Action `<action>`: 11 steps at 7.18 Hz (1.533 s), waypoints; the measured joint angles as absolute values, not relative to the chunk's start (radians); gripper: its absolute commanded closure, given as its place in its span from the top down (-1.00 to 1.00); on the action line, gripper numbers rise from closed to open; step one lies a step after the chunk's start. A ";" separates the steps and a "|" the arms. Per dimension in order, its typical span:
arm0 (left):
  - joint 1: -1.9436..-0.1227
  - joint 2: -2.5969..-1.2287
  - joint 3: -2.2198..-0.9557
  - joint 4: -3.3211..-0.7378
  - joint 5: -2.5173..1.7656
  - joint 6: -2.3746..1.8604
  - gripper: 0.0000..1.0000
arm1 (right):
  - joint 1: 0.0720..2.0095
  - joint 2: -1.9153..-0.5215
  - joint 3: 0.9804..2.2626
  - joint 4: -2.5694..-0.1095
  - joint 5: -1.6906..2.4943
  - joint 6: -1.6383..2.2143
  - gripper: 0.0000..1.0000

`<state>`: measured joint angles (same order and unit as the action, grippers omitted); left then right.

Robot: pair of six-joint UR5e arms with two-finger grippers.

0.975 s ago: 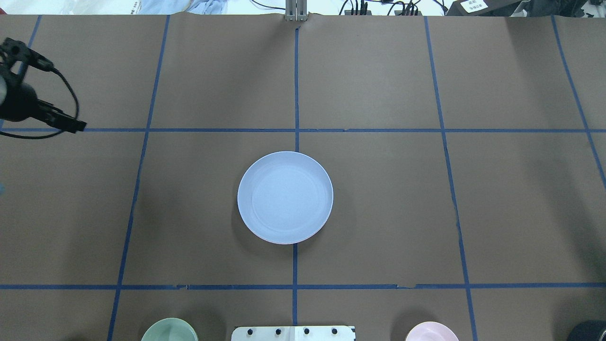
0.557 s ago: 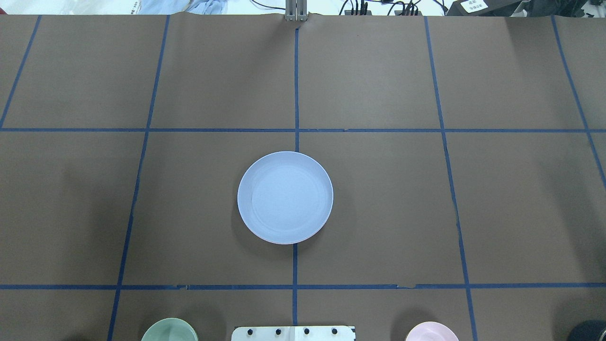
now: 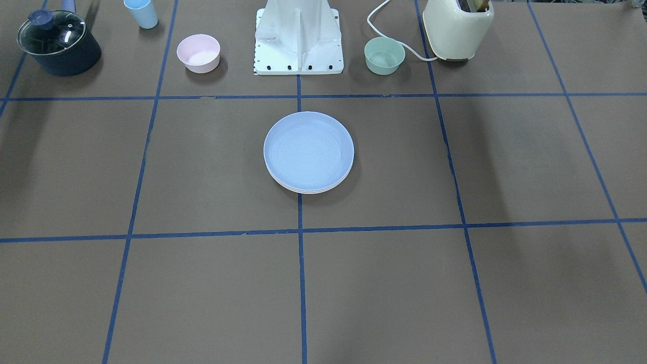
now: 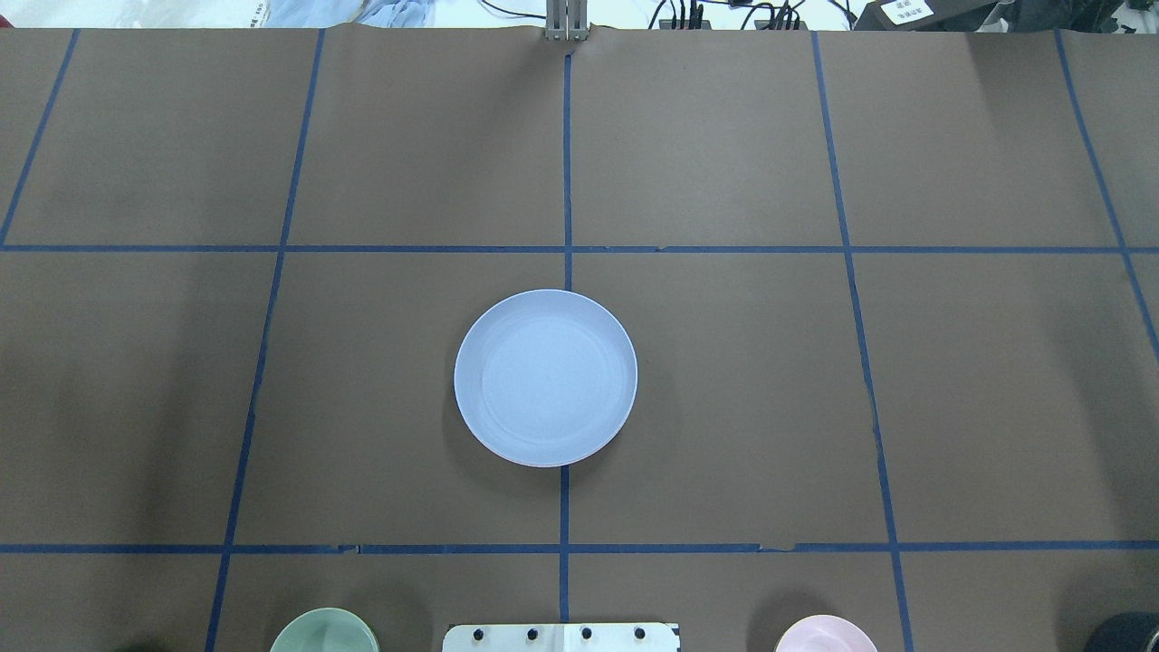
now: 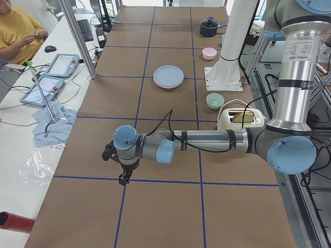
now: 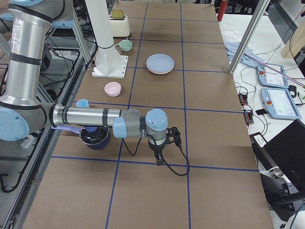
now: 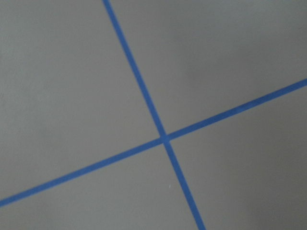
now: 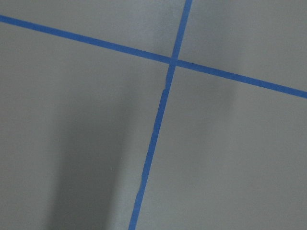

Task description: Stack three plates with pink and blue

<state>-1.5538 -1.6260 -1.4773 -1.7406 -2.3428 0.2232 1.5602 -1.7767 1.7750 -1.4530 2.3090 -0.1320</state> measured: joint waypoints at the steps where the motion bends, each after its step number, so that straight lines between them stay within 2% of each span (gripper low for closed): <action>1: -1.566 -1.625 -1.479 -1.722 -2.343 0.229 1.00 | 1.571 -1.776 1.788 -1.472 2.308 -0.132 1.00; 4: -1.576 -1.592 -1.514 -1.692 -2.346 0.225 1.00 | 1.576 -1.786 1.816 -1.513 2.261 -0.126 1.00; 7: -1.576 -1.562 -1.634 -1.541 -2.341 0.219 1.00 | 1.575 -1.787 1.811 -1.511 2.256 -0.126 1.00; 11: -1.573 -1.543 -1.645 -1.533 -2.322 0.221 1.00 | 1.575 -1.787 1.805 -1.507 2.260 -0.132 1.00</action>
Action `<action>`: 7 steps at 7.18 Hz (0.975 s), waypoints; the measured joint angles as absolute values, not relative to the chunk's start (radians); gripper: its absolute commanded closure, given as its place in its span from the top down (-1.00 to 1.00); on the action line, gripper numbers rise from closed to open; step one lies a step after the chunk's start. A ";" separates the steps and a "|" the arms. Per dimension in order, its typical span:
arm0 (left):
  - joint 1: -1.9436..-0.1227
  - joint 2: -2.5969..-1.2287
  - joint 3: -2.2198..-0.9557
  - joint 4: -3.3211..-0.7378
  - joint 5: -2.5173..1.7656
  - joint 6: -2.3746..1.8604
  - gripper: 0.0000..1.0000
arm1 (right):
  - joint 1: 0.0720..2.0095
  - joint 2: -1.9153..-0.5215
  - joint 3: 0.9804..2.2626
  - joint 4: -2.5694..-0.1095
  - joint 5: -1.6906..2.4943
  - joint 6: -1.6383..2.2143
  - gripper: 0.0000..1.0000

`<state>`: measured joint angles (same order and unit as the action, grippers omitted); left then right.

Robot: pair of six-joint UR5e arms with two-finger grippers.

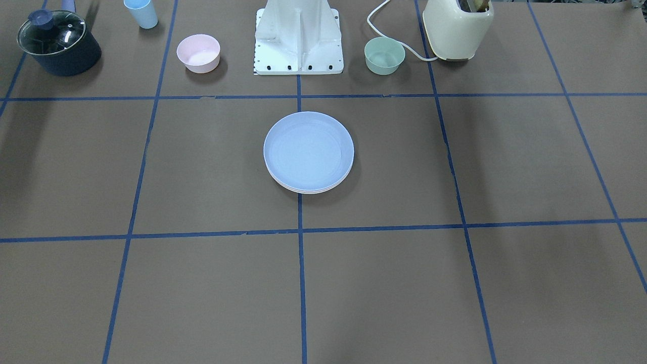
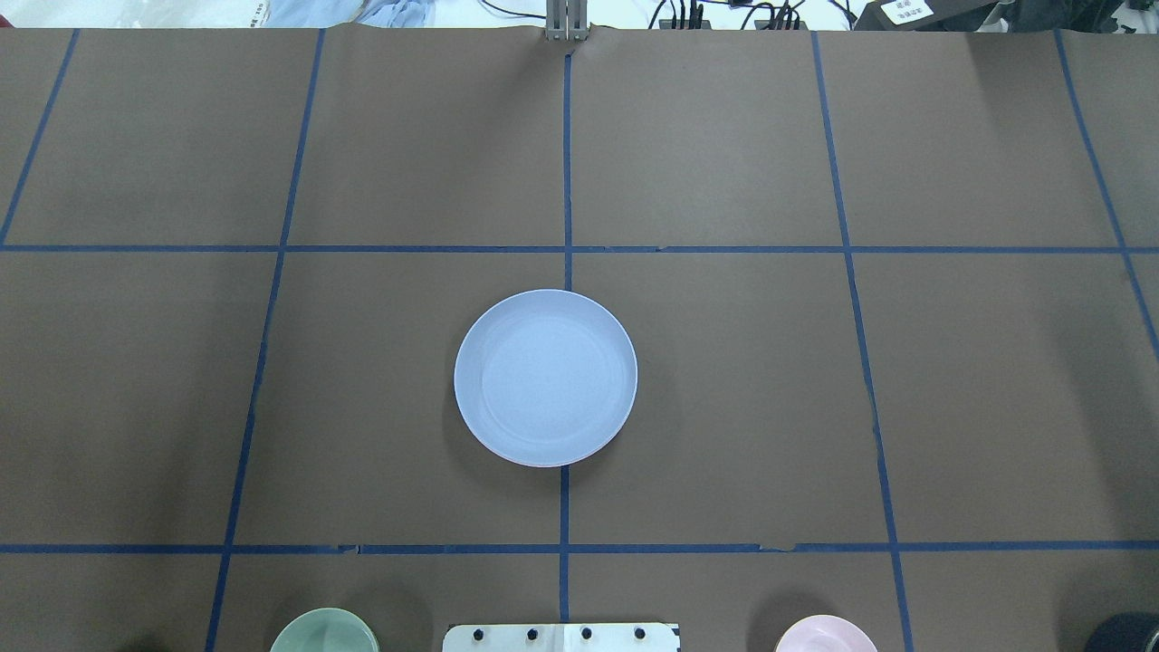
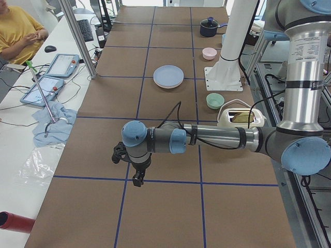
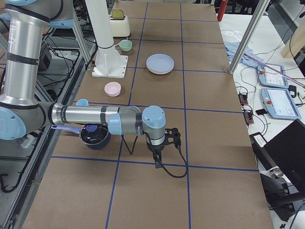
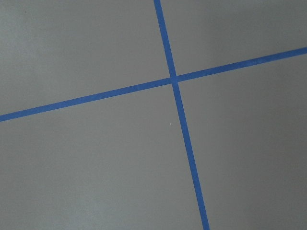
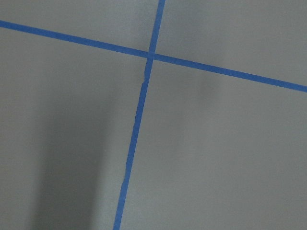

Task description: Stack three plates with pink and blue

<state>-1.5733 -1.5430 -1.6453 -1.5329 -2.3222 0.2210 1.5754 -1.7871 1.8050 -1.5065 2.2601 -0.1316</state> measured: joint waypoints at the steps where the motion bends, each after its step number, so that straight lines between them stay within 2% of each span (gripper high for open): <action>1: -1.573 -1.540 -1.645 -1.535 -2.315 0.222 1.00 | 1.575 -1.787 1.805 -1.506 2.260 -0.132 1.00; 7: -1.572 -1.537 -1.645 -1.539 -2.310 0.222 1.00 | 1.574 -1.789 1.803 -1.508 2.261 -0.132 1.00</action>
